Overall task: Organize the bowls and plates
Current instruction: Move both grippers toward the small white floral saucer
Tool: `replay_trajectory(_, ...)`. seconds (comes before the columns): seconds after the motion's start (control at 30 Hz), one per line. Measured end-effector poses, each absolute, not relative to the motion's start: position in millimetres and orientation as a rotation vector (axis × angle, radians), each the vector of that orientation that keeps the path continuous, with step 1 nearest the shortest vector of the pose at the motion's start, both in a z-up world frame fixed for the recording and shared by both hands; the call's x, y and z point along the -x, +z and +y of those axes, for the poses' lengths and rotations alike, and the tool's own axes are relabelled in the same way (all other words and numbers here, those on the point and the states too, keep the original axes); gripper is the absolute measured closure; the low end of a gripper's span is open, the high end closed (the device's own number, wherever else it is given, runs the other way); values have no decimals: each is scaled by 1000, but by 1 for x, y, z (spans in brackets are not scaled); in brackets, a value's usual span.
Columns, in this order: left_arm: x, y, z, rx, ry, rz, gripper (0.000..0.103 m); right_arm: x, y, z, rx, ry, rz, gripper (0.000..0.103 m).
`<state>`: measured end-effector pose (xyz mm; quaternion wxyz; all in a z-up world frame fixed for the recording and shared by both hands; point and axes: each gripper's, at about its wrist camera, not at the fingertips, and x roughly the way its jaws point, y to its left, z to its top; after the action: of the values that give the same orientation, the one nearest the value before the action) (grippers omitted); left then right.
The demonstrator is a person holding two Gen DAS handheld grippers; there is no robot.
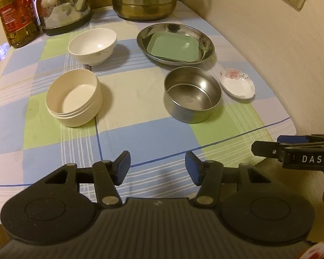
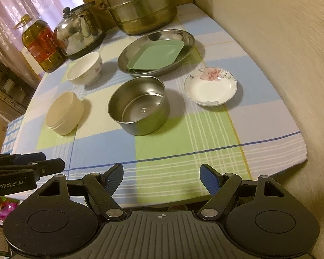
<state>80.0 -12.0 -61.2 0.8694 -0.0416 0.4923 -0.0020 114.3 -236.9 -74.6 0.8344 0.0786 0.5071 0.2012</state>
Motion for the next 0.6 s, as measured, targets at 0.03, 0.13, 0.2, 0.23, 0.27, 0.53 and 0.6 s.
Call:
replay_trajectory(0.03, -82, -62, -13, 85, -9, 1032, 49, -115, -75, -238, -167, 422, 1077, 25)
replay_trajectory(0.13, -87, -63, -18, 77, -25, 1039, 49, -116, -77, -241, -170, 406, 1084, 25)
replay_trajectory(0.2, -91, -64, -22, 67, -41, 1041, 49, -118, -77, -245, -176, 395, 1086, 25)
replay_trajectory(0.23, -93, -64, -24, 62, -48, 1043, 49, -118, -77, -246, -181, 388, 1087, 25)
replay_trajectory(0.27, -95, -65, -26, 56, -57, 1045, 49, -119, -78, -248, -185, 381, 1089, 25)
replay_trajectory(0.53, -118, -69, -48, 4, -156, 1055, 49, -125, -80, -267, -227, 298, 1097, 25)
replay_trajectory(0.6, -126, -70, -56, -5, -195, 1051, 50, -127, -81, -273, -247, 266, 1097, 25)
